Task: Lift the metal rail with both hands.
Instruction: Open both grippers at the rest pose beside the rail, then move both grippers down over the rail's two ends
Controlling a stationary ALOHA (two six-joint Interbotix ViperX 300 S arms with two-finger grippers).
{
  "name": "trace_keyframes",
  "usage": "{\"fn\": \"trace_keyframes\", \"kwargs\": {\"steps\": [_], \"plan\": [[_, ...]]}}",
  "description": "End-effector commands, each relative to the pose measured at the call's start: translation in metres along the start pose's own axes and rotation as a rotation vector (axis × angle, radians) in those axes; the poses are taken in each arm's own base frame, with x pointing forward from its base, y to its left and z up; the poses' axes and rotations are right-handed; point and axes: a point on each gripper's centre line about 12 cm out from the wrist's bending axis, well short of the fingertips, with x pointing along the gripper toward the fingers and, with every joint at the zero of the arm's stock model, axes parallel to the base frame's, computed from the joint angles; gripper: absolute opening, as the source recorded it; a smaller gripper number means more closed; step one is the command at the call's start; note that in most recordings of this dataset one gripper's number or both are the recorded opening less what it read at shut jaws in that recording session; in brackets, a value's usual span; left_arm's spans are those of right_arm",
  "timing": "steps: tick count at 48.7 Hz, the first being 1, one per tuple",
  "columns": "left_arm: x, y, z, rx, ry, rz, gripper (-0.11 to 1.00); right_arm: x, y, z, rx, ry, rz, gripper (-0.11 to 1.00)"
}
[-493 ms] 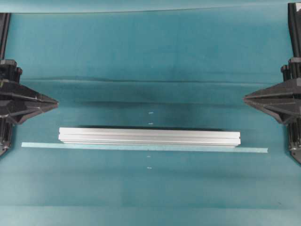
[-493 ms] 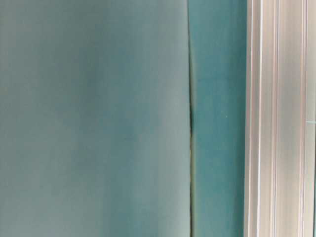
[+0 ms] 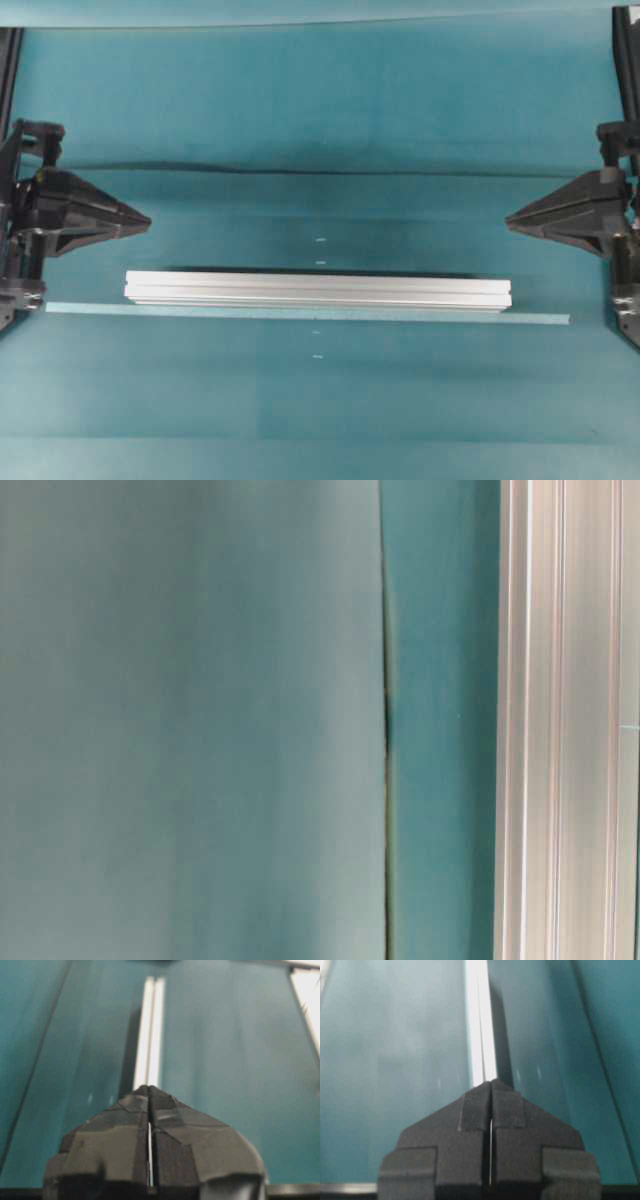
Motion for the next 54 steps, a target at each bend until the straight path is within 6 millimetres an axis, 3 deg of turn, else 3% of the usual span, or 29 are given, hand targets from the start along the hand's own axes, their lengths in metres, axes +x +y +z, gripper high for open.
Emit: {"fn": "trace_keyframes", "kwargs": {"steps": [1, 15, 24, 34, 45, 54], "plan": [[0.001, 0.000, 0.019, 0.011, 0.041, 0.012, -0.05, 0.006, 0.000, 0.009, 0.008, 0.085, -0.009, -0.05], [0.033, 0.003, 0.021, 0.018, 0.353, 0.051, -0.05, 0.058, -0.001, 0.002, 0.011, 0.458, -0.039, -0.05], [0.055, 0.005, 0.009, 0.018, 0.609, 0.076, -0.05, 0.084, -0.002, 0.002, 0.001, 0.655, -0.055, -0.05], [0.073, 0.006, 0.006, 0.037, 0.695, 0.085, -0.06, 0.098, -0.003, -0.002, 0.002, 0.779, -0.062, -0.05], [0.076, 0.006, 0.004, 0.082, 0.678, 0.068, -0.06, 0.103, -0.003, -0.002, -0.014, 0.740, -0.054, -0.02], [0.078, 0.004, 0.000, 0.100, 0.687, 0.055, 0.01, 0.104, -0.001, -0.004, -0.039, 0.735, -0.041, 0.11]]}}
